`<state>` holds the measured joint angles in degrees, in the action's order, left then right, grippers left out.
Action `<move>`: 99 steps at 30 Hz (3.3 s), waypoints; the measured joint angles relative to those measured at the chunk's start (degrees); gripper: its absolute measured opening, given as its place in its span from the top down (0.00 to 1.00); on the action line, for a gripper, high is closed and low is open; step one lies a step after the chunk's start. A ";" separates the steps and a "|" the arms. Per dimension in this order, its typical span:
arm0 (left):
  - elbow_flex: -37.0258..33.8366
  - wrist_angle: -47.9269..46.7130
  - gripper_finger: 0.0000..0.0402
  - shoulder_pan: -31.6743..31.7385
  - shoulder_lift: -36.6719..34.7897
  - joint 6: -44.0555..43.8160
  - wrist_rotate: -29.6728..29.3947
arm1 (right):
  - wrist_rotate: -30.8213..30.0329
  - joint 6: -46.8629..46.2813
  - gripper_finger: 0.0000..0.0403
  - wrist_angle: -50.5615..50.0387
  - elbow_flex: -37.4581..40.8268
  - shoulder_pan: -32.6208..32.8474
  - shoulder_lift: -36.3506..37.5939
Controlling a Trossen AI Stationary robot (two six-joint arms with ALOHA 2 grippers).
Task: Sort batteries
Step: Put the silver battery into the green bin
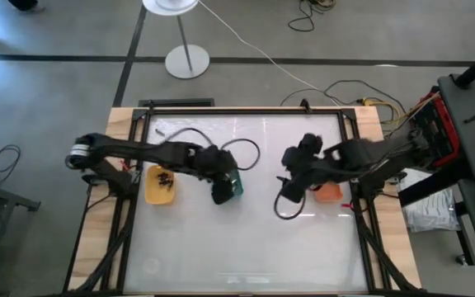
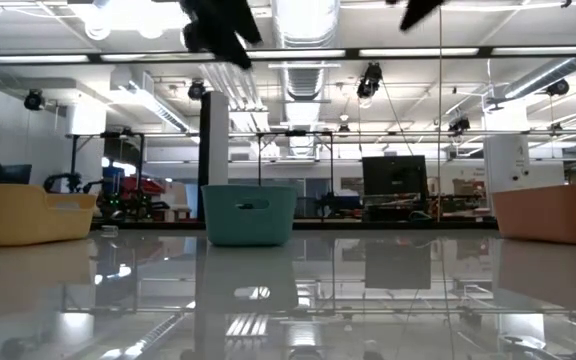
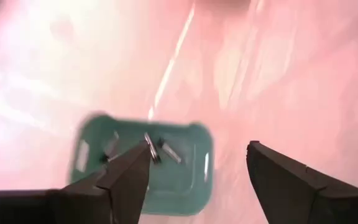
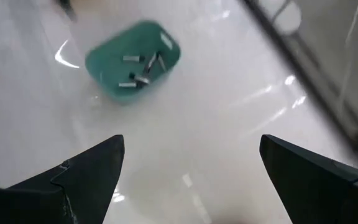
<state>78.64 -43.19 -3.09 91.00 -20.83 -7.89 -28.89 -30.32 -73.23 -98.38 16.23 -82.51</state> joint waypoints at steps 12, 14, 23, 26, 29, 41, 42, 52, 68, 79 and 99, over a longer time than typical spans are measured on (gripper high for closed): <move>-6.14 -4.16 0.37 -0.29 -26.86 -5.38 -16.51 | 7.40 -16.24 0.09 21.99 19.82 1.40 1.70; -9.33 -4.40 0.37 2.82 -30.01 -11.26 -20.97 | 7.37 -16.18 0.09 23.33 19.86 1.36 1.63; -21.27 -4.58 0.40 23.39 -29.41 -29.57 -17.46 | 9.79 -2.87 0.09 25.51 18.58 -5.27 2.25; -22.97 -4.86 0.43 30.07 -25.18 -33.60 -17.01 | 9.70 5.72 0.09 25.54 16.62 -8.32 3.75; -23.28 -2.53 0.45 37.72 -20.06 -38.41 -16.26 | 9.81 15.73 0.09 24.58 14.18 -10.60 5.72; -23.26 3.21 0.46 49.64 -2.22 -65.34 -10.67 | 9.39 34.42 0.09 24.43 11.20 -19.10 16.99; -23.26 2.69 0.46 50.34 -1.06 -67.66 -10.29 | 9.39 34.10 0.09 24.44 11.20 -20.02 17.38; -23.23 2.27 0.46 57.05 2.79 -72.95 -7.33 | 9.43 29.13 0.09 23.93 14.50 -24.96 17.67; -23.18 -2.24 0.46 63.78 3.16 -73.99 -6.75 | 9.44 30.60 0.09 19.39 15.60 -32.79 20.13; -19.10 -6.47 0.52 64.64 10.32 -80.14 -4.12 | 9.44 28.37 0.09 21.08 15.60 -34.20 20.50; -7.96 -8.35 0.96 64.28 18.74 -62.01 -8.39 | 13.42 30.18 0.09 22.07 15.60 -42.16 18.70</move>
<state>70.68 -51.54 61.19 109.73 -82.84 -16.28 -15.47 -0.14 -51.16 -82.78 -25.93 -63.81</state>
